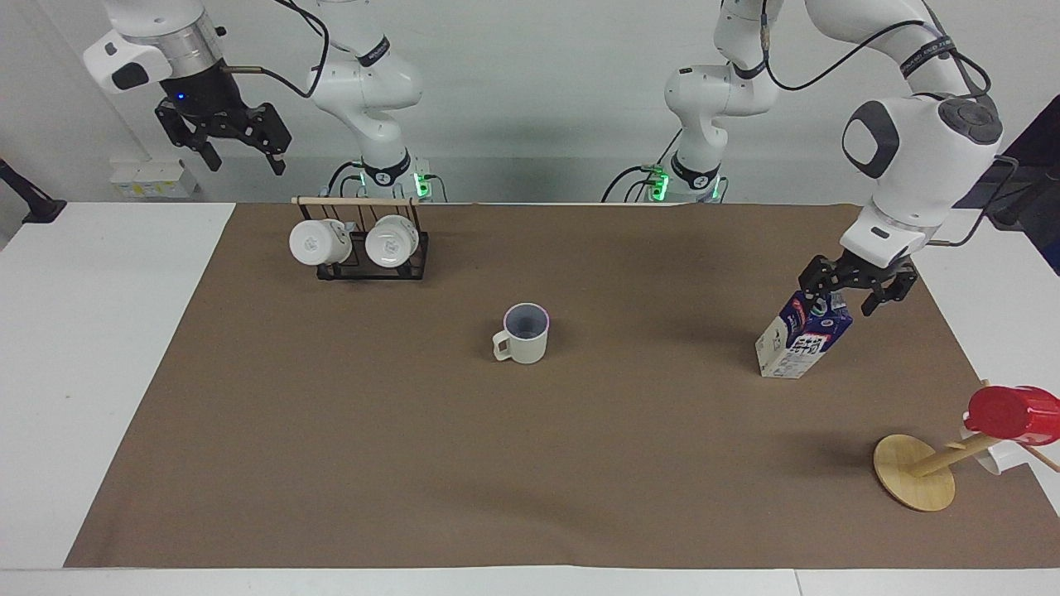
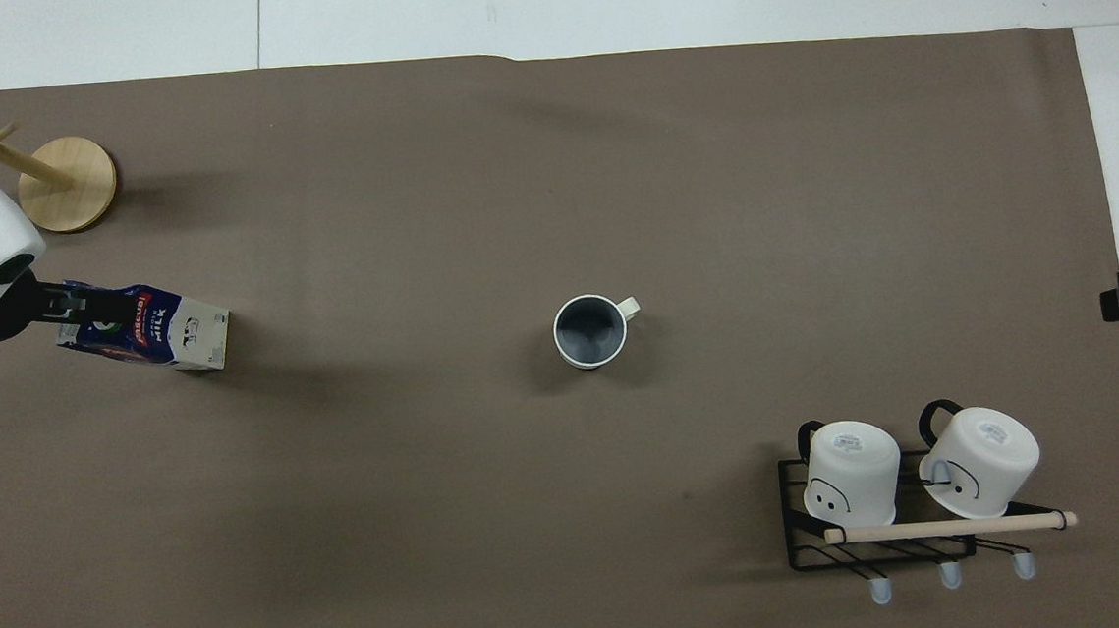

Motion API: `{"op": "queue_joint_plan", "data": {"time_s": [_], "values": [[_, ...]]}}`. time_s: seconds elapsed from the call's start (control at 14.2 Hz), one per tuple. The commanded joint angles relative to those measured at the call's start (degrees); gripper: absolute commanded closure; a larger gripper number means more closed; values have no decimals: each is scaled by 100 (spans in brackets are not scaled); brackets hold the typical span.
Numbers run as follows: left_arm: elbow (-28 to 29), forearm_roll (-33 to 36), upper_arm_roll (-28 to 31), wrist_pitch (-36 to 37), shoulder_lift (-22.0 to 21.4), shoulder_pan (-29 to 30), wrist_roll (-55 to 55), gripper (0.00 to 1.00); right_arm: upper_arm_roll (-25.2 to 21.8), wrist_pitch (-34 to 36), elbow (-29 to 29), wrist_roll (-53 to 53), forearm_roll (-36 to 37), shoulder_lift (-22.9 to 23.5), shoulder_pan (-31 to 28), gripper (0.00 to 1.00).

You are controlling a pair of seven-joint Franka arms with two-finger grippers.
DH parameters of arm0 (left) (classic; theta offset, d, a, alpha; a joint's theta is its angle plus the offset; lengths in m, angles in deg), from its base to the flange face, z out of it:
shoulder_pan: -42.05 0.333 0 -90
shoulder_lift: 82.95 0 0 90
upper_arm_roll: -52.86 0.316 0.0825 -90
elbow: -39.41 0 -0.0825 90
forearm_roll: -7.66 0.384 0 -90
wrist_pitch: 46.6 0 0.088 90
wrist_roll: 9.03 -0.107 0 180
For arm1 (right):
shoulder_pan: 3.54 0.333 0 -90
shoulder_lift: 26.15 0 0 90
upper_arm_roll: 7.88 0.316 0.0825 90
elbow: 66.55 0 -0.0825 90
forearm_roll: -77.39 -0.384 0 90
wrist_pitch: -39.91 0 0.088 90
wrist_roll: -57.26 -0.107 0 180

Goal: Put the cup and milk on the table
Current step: 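Reach the left gripper to the milk carton and grasp it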

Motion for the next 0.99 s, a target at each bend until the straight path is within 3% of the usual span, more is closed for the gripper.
{"op": "queue_joint_plan", "data": {"time_s": [0.0,0.35,0.42,0.49,0.64,0.71,0.92], "values": [[184,-15,39,-201,-65,-116,-1,0,47,-108,-264,117,-18,-194,-68,0],[325,-15,39,-395,-65,-134,-18,0,56,-99,-220,126,-71,-176,-68,0],[325,-15,39,-386,-65,-134,-27,11,56,-99,-220,126,-71,-176,-68,0],[325,-15,39,-377,-65,-134,-71,35,56,-99,-220,126,-71,-176,-68,0],[325,-6,48,-368,-65,-134,-106,72,56,-117,-211,118,-80,-167,-60,0],[325,3,48,-386,-65,-125,-106,80,56,-117,-133,109,-71,-106,-68,0],[281,38,48,-377,-47,-125,-98,80,73,287,236,30,-27,271,-42,0]]}}
